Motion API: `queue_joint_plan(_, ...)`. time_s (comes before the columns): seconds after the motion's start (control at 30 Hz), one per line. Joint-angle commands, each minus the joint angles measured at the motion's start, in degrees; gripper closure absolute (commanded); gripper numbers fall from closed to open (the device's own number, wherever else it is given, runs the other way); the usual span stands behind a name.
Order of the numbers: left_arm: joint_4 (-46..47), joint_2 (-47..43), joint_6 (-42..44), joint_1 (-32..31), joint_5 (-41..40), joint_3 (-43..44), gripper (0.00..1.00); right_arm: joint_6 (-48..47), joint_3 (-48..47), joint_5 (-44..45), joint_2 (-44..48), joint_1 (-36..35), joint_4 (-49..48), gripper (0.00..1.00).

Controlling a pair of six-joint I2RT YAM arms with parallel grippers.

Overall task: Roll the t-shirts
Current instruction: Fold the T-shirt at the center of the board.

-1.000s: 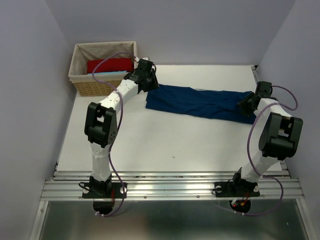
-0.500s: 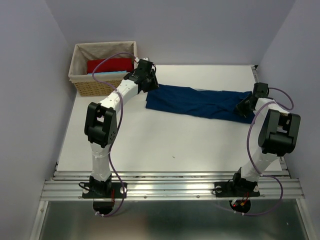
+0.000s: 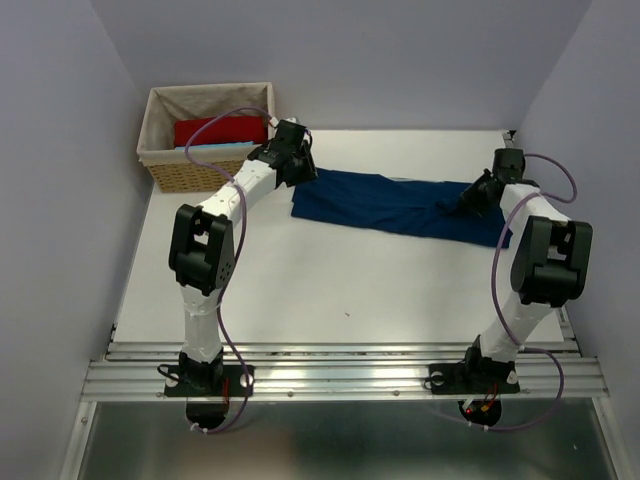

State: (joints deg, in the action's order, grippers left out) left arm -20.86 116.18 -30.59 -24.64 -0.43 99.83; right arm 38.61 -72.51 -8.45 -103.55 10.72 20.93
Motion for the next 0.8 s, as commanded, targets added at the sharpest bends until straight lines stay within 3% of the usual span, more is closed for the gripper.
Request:
queue_joint_plan(0.0,0.38,-2.36,1.06,0.12,-0.10,-0.86,0.52,0.68,-5.53,1.68,-2.71,-2.36,-2.73,0.99)
queue_joint_plan(0.37,0.38,-2.63,1.41,0.21,0.16,-3.06,0.52,0.85,-16.60,1.68,-12.90,-7.64,-2.73,0.99)
queue_joint_plan(0.47,0.47,-2.71,1.50,0.04,0.16,-3.59,0.52,0.33,-19.50,1.68,-15.63,-8.26,-2.82,0.83)
queue_joint_plan(0.5,0.47,-2.63,1.50,0.03,0.16,-3.68,0.52,0.06,-20.21,1.59,-16.24,-8.26,-2.91,0.65)
queue_joint_plan(0.53,0.56,-2.63,1.50,-0.05,0.16,-3.85,0.52,-0.46,-21.69,1.59,-17.38,-8.26,-2.82,0.54)
queue_joint_plan(0.6,0.56,-2.63,1.58,-0.23,0.16,-3.86,0.52,-1.16,-23.37,2.03,-17.74,-8.26,-2.74,0.49)
queue_joint_plan(0.77,0.65,-2.19,1.94,-0.58,0.16,-3.33,0.53,-3.01,-24.87,4.31,-15.81,-8.26,-2.56,0.48)
